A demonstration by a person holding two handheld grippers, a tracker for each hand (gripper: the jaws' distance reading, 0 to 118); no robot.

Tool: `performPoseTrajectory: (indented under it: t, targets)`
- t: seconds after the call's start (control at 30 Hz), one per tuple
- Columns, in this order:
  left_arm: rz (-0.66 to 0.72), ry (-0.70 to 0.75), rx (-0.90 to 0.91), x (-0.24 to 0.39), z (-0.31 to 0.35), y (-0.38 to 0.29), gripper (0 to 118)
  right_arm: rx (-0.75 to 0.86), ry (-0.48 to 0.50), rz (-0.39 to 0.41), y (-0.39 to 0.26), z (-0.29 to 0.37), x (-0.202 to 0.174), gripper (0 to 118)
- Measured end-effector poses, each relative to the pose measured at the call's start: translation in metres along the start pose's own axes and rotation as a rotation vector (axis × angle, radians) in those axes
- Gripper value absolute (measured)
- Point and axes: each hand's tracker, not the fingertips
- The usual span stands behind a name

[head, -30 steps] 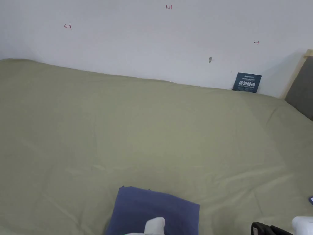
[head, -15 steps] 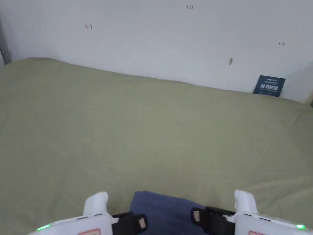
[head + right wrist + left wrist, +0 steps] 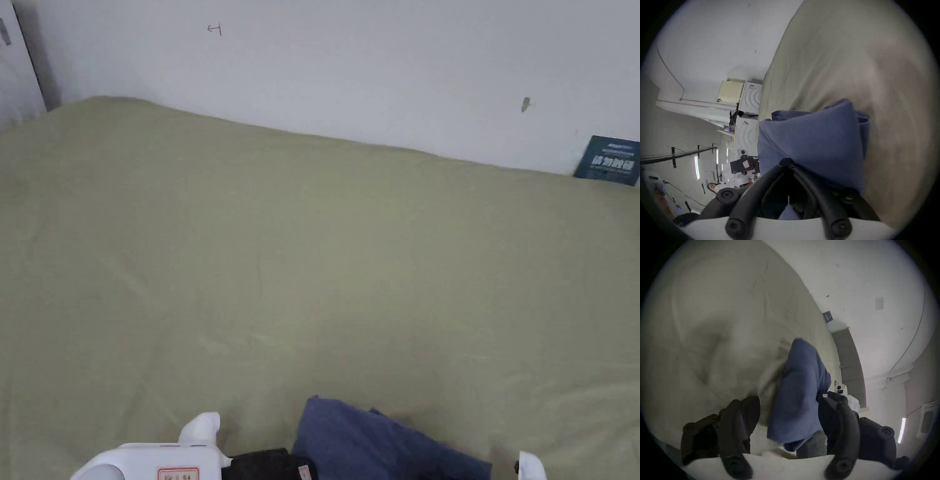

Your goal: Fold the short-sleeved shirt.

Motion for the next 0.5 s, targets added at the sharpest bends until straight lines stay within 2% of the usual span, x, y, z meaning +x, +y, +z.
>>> performPoseTrajectory:
  t: [0.1, 0.13, 0.17, 0.2, 0.3, 0.43, 0.5]
  targets:
    - [0.022, -0.066, 0.032, 0.002, -0.009, 0.005, 76, -0.006, -0.016, 0.042, -0.001, -0.004, -0.005, 0]
    - [0.026, -0.066, 0.021, 0.004, -0.012, 0.007, 64, -0.003, -0.019, 0.048, -0.002, -0.004, -0.006, 0]
    - [0.035, -0.069, -0.002, 0.008, -0.017, 0.007, 33, 0.0, -0.019, 0.056, -0.002, -0.004, -0.005, 0]
    - [0.029, -0.056, -0.038, 0.012, -0.02, 0.004, 15, 0.003, -0.016, 0.061, -0.003, -0.003, -0.004, 0]
    - [-0.026, -0.047, -0.041, 0.018, -0.027, -0.008, 14, 0.013, -0.019, 0.069, -0.005, -0.001, -0.005, 0]
    - [0.023, -0.052, -0.008, 0.011, -0.017, -0.01, 14, 0.027, -0.039, 0.094, -0.008, 0.001, -0.011, 0]
    - [0.019, -0.046, 0.008, 0.01, -0.006, -0.006, 14, 0.037, -0.077, 0.139, -0.009, 0.005, -0.018, 0]
